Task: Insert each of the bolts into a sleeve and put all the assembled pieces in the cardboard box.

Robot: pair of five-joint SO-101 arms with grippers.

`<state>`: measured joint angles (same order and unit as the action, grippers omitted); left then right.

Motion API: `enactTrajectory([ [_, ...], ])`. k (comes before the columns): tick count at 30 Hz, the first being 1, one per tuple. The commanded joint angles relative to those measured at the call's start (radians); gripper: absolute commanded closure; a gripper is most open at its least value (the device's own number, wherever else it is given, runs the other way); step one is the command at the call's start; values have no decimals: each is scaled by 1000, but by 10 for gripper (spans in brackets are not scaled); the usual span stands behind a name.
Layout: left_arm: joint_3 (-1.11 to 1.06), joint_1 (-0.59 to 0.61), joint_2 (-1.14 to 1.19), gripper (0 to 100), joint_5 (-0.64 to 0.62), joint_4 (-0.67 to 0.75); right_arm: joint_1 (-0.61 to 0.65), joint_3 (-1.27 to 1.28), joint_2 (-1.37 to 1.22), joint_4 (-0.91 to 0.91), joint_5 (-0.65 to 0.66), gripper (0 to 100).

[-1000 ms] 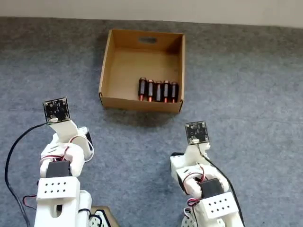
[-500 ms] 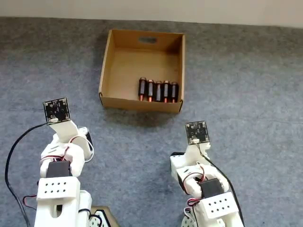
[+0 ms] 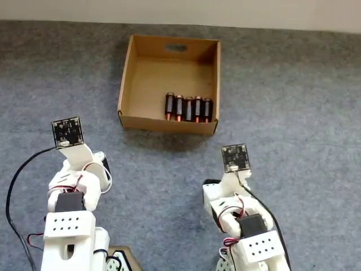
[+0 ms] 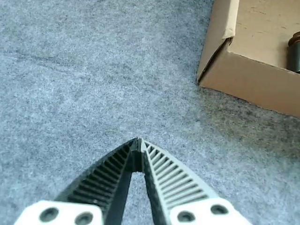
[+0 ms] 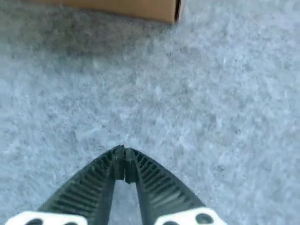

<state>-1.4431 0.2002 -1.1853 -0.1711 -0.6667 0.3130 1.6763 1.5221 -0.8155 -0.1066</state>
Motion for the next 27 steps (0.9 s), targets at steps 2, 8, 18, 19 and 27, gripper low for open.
enactTrajectory([
  [2,5,-8,-8,992,9,18,-8,142,67,12,9,992],
  [8,5,-8,-8,992,9,18,-8,142,131,12,9,992],
  [18,5,-8,-8,992,9,18,-10,142,274,12,9,992],
  [19,5,-8,-8,992,9,18,-10,142,285,12,9,992],
  [27,5,-8,-8,992,9,18,-10,140,314,12,9,992],
])
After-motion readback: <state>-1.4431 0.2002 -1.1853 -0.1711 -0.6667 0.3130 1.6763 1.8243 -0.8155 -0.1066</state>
